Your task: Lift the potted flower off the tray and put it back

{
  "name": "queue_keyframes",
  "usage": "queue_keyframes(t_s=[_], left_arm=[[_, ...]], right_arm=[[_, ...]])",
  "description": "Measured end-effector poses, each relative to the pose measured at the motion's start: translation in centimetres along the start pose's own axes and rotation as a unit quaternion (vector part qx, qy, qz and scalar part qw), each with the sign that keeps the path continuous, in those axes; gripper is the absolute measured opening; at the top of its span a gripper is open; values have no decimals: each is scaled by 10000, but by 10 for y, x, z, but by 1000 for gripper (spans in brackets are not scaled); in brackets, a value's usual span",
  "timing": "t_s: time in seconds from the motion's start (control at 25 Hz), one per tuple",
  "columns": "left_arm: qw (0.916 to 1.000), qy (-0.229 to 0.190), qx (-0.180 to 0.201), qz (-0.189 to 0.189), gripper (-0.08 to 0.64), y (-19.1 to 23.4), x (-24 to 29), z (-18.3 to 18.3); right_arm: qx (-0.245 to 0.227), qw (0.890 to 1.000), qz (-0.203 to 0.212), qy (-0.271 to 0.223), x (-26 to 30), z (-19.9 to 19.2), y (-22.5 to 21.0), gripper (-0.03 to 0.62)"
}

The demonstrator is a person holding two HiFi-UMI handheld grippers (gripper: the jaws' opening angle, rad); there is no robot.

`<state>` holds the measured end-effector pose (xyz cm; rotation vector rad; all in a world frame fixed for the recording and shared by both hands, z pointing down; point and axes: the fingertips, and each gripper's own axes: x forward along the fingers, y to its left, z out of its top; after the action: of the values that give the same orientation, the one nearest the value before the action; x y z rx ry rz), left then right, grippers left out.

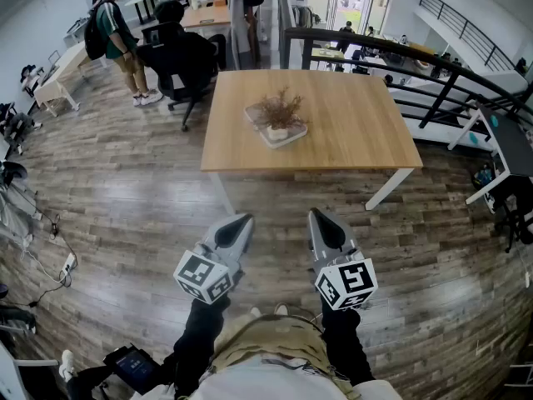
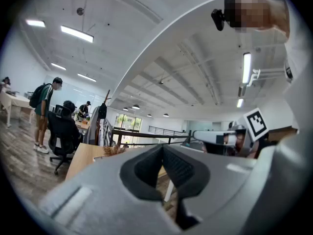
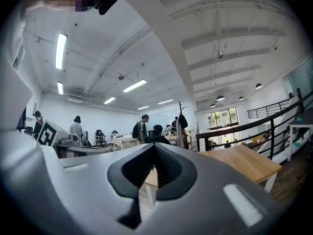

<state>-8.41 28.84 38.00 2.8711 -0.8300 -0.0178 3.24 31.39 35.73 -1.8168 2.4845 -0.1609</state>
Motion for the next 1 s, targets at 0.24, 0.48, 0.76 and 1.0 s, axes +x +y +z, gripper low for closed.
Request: queue_keyframes(t_s=[0.24,0.48,0.76,1.0], left_arm=[[10000,-6,7,59,-2,-3,8,0],[9998,35,-25,201,0,-4,16,-8],[9990,81,-126,426,0,-6,21,-23],[9984,257,-146,483,0,-7,33,-39]], right_arm=[[-53,10000,71,-19,2,0,-10,2],[-24,9999,110,66,3,-4,-21,2],[50,9995,240,176,-1,-18,-34,3],[36,9978,655,31,2,-29,-38,3]])
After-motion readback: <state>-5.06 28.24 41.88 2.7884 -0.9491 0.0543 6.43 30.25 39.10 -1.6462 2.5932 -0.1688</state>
